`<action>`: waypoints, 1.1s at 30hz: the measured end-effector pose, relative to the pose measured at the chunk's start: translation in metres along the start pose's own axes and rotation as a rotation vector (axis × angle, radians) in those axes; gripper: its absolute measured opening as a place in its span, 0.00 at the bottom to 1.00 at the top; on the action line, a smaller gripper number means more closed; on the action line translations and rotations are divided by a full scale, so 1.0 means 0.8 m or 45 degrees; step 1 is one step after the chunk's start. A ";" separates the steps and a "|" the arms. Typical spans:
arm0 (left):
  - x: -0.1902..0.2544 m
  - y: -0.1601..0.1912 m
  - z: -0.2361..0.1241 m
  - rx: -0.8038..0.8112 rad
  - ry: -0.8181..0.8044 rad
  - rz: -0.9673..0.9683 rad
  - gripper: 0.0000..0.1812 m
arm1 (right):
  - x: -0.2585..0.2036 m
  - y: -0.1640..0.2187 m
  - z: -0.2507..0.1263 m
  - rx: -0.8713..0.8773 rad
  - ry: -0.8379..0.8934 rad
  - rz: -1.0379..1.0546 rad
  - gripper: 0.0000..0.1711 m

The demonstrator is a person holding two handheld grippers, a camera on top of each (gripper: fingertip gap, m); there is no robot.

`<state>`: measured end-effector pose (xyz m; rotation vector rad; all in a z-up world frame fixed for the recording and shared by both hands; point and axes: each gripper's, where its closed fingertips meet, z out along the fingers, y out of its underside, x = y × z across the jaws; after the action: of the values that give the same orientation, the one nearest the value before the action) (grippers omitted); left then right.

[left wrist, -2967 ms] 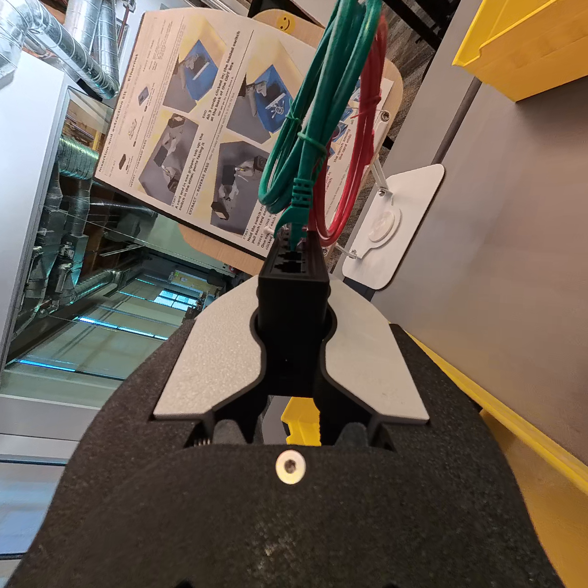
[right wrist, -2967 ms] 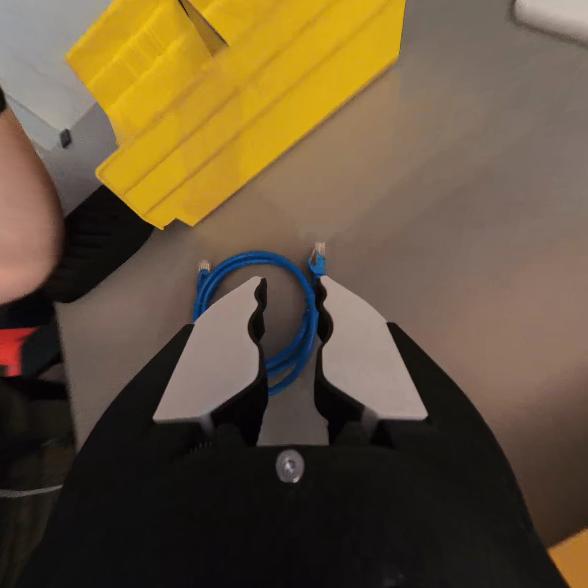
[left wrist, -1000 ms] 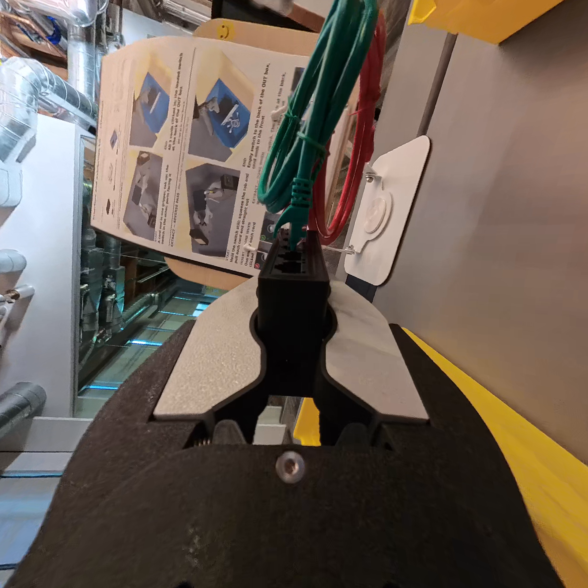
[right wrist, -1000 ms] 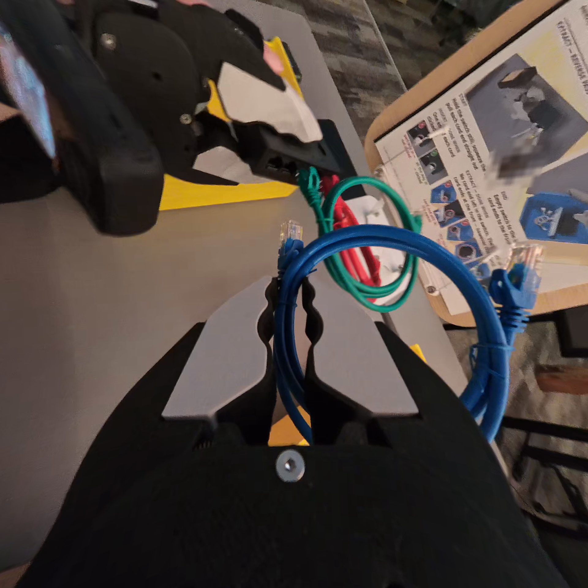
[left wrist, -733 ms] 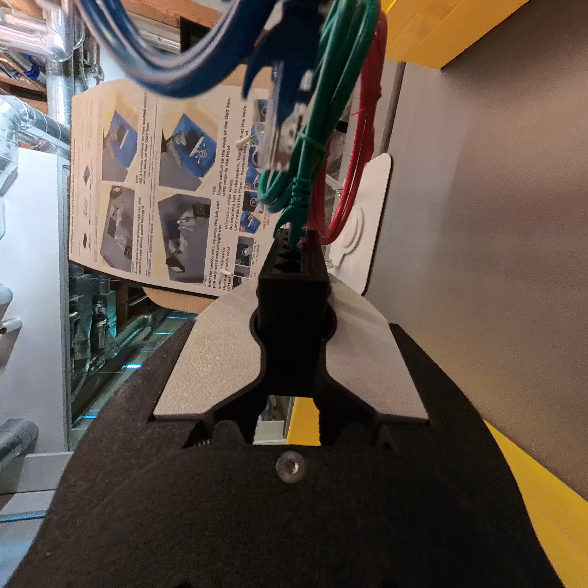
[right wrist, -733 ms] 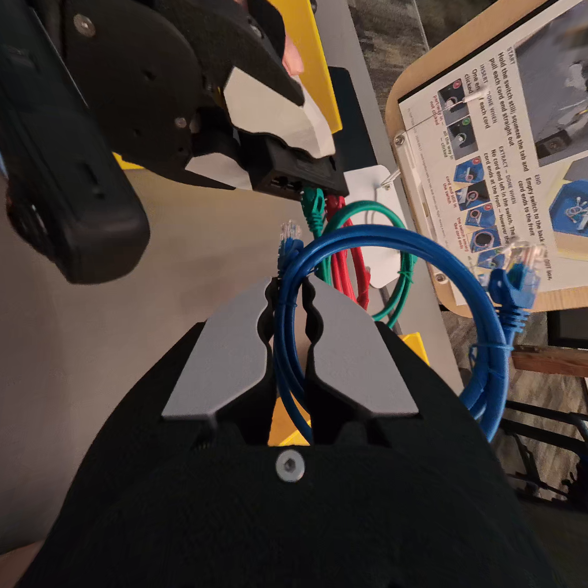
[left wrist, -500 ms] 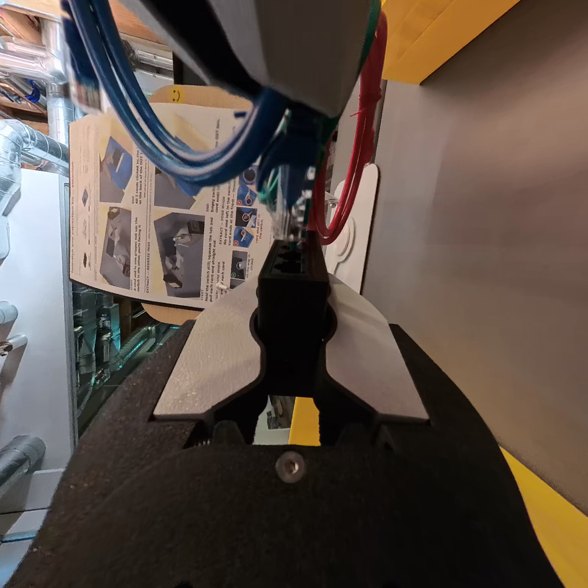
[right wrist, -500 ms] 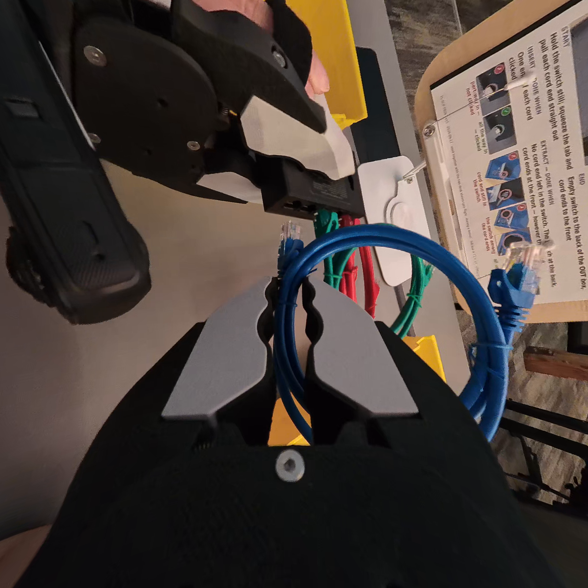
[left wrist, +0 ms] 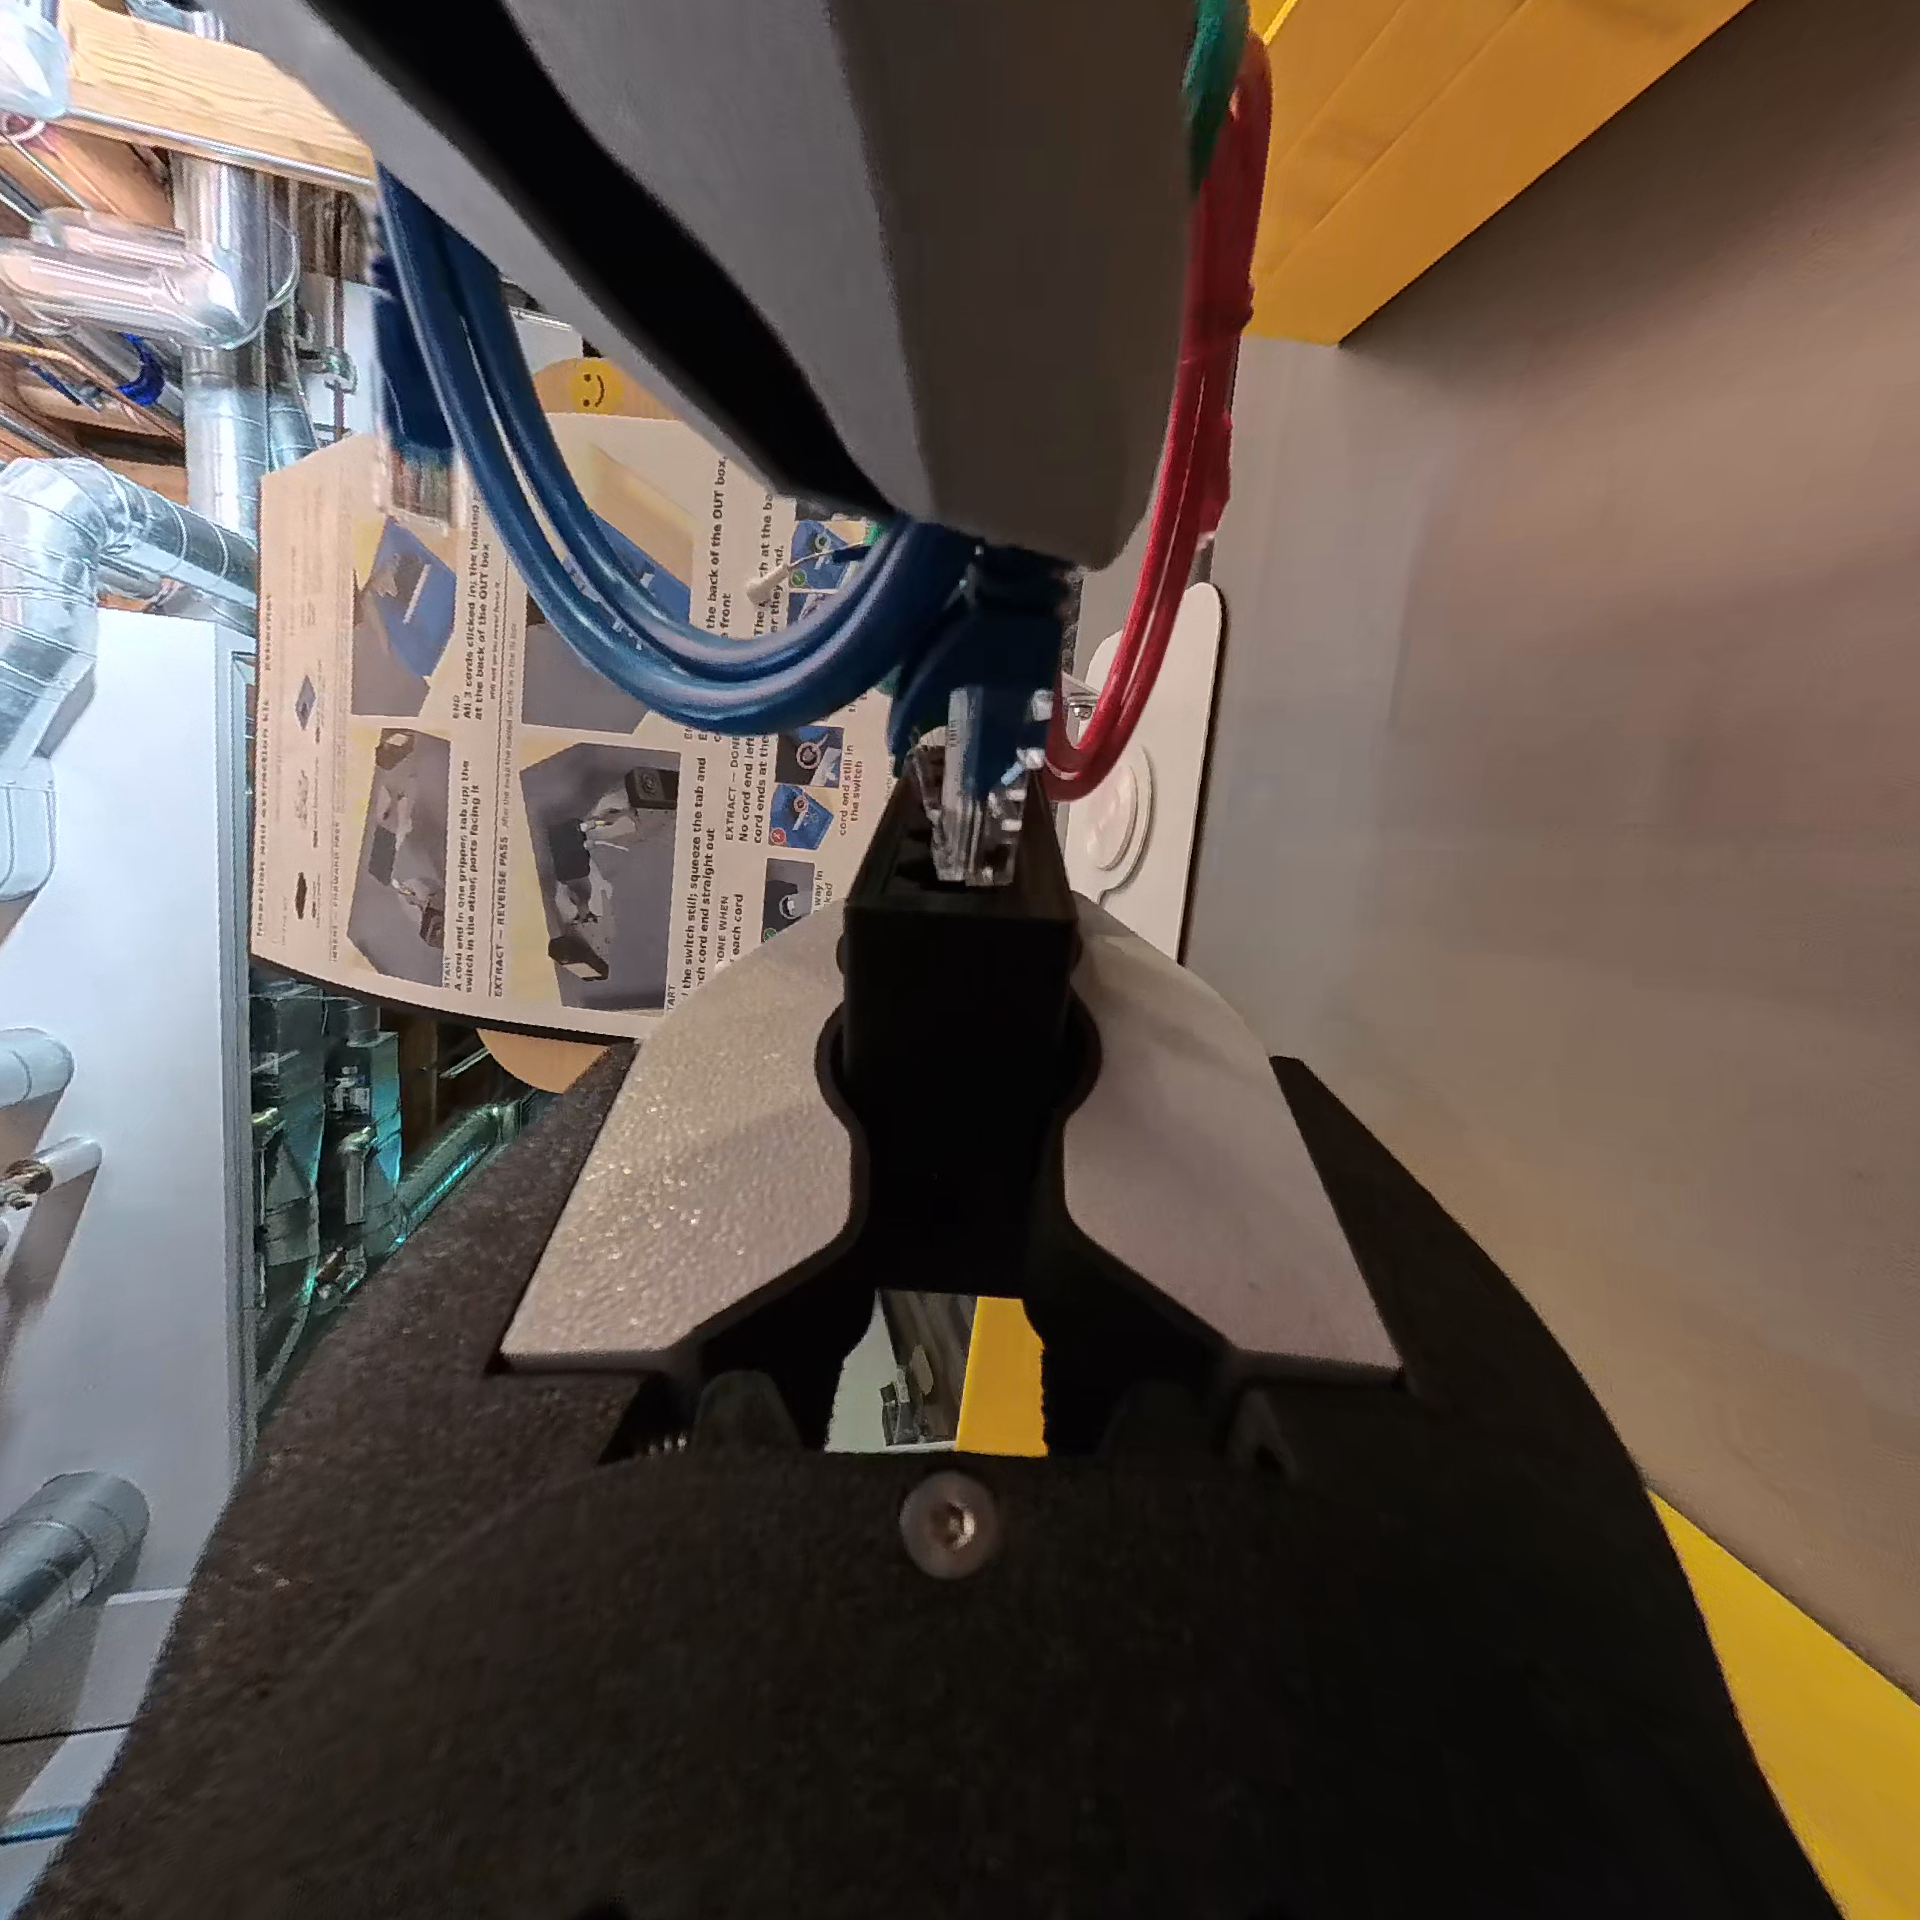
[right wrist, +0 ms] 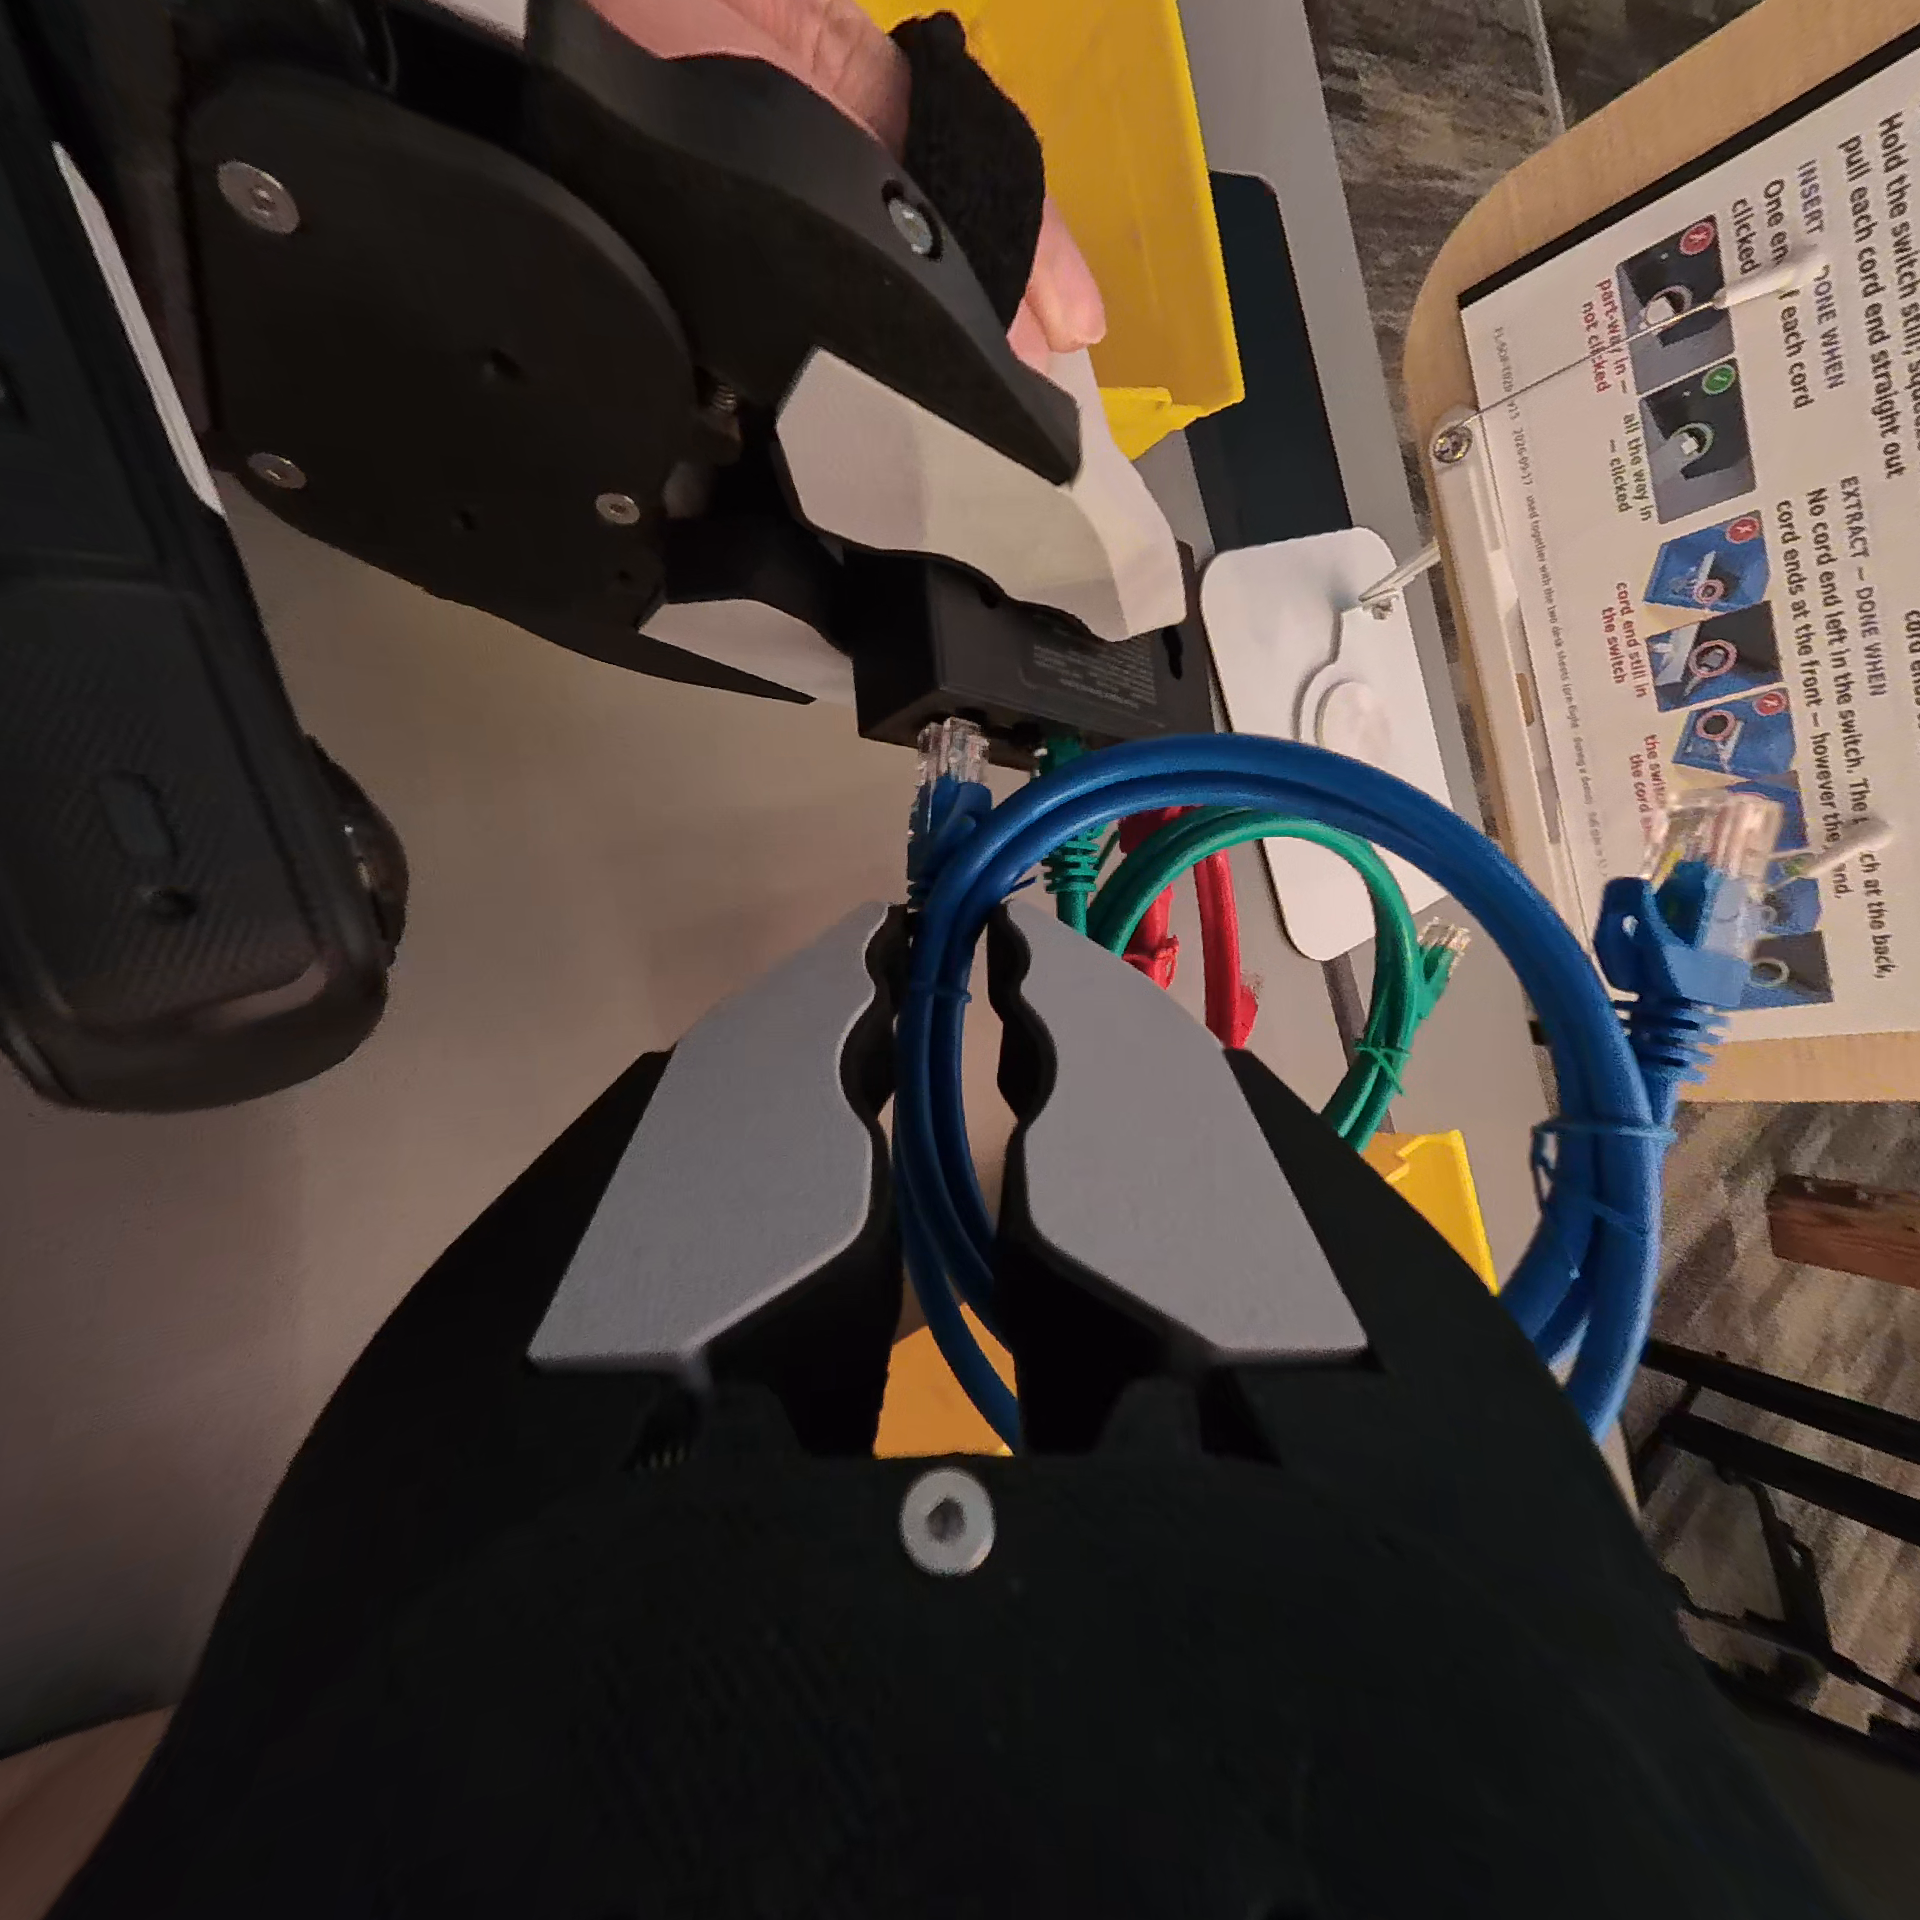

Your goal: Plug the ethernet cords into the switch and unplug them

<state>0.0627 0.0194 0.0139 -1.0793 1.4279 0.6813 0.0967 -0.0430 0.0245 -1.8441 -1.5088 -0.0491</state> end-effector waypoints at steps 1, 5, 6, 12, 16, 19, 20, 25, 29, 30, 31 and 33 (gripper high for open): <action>0.000 0.000 0.000 -0.001 0.004 -0.002 0.17 | -0.001 0.000 0.000 0.006 -0.011 0.002 0.09; 0.002 0.000 0.000 0.001 0.007 0.011 0.17 | -0.002 -0.001 0.000 0.033 -0.045 0.012 0.09; 0.002 0.000 0.000 0.005 0.001 0.021 0.17 | -0.002 -0.001 -0.001 0.039 -0.048 0.016 0.09; 0.003 -0.004 -0.001 0.024 -0.004 0.038 0.17 | -0.003 0.000 -0.001 0.053 -0.074 0.025 0.09; 0.005 -0.006 -0.001 0.028 -0.009 0.073 0.17 | -0.007 0.001 0.000 0.062 -0.097 0.004 0.09; 0.007 -0.010 -0.003 0.056 0.001 0.075 0.18 | -0.010 -0.001 0.003 0.083 -0.130 0.000 0.09; 0.007 -0.010 -0.003 0.060 0.001 0.068 0.18 | -0.009 -0.002 0.003 0.098 -0.139 0.002 0.09; -0.006 -0.006 -0.006 0.060 -0.038 0.019 0.17 | -0.005 -0.014 -0.001 0.255 -0.189 0.082 0.09; -0.021 -0.002 -0.011 0.057 -0.094 -0.001 0.17 | -0.002 -0.027 -0.007 0.391 -0.228 0.160 0.09; -0.025 0.000 -0.013 0.054 -0.107 -0.003 0.17 | -0.001 -0.031 -0.008 0.427 -0.237 0.172 0.09; -0.028 0.002 -0.014 0.049 -0.116 -0.010 0.17 | 0.000 -0.034 -0.009 0.461 -0.250 0.189 0.09; -0.033 0.005 -0.016 0.040 -0.133 -0.007 0.17 | 0.001 -0.041 -0.010 0.520 -0.274 0.214 0.09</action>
<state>0.0509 0.0157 0.0413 -1.0087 1.3415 0.6987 0.0724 -0.0457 0.0473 -1.6702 -1.3738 0.5147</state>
